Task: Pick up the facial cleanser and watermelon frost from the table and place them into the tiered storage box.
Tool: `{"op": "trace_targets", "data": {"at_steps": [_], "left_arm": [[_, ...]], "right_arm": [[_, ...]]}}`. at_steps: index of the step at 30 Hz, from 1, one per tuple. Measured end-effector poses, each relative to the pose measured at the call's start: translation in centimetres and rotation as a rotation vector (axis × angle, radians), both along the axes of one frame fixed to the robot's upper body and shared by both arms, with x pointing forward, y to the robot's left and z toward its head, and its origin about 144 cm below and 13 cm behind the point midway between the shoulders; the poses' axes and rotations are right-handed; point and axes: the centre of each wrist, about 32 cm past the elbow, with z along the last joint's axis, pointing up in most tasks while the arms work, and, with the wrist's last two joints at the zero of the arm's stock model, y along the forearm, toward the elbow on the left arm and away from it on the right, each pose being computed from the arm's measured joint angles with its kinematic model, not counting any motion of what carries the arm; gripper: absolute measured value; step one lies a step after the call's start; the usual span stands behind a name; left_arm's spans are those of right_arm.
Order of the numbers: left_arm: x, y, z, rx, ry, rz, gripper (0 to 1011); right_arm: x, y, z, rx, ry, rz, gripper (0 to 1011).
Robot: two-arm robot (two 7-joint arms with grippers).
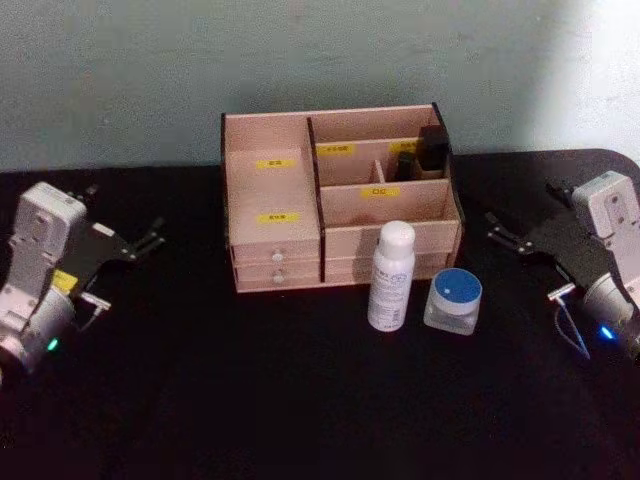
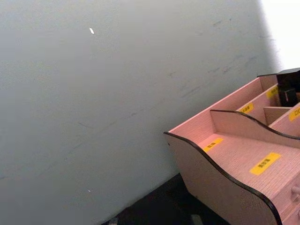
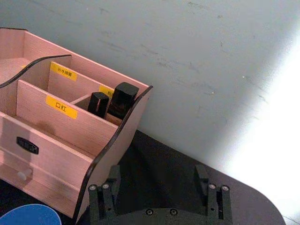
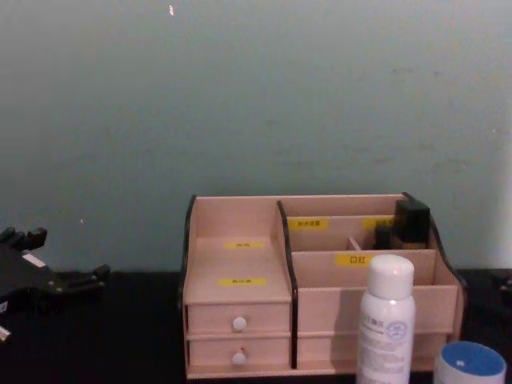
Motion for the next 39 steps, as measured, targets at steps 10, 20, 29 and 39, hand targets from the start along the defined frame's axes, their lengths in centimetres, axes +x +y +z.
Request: {"op": "trace_targets", "data": {"at_steps": [10,20,29,39], "left_arm": [[0.0,0.0,0.0,0.000,0.000,0.000,1001],[0.0,0.0,0.0,0.000,0.000,0.000,1001],[0.0,0.0,0.0,0.000,0.000,0.000,1001],[0.0,0.0,0.0,0.000,0.000,0.000,1001]], "right_arm": [[-0.4,-0.3,0.4,0.027,-0.003,0.011,1002],[-2.2,-0.8,1.2,0.072,0.000,0.068,1002],[-4.7,-0.6,1.9,0.111,0.013,0.204,1002],[-5.5,0.5,1.7,0.149,0.069,0.339,1002]]}}
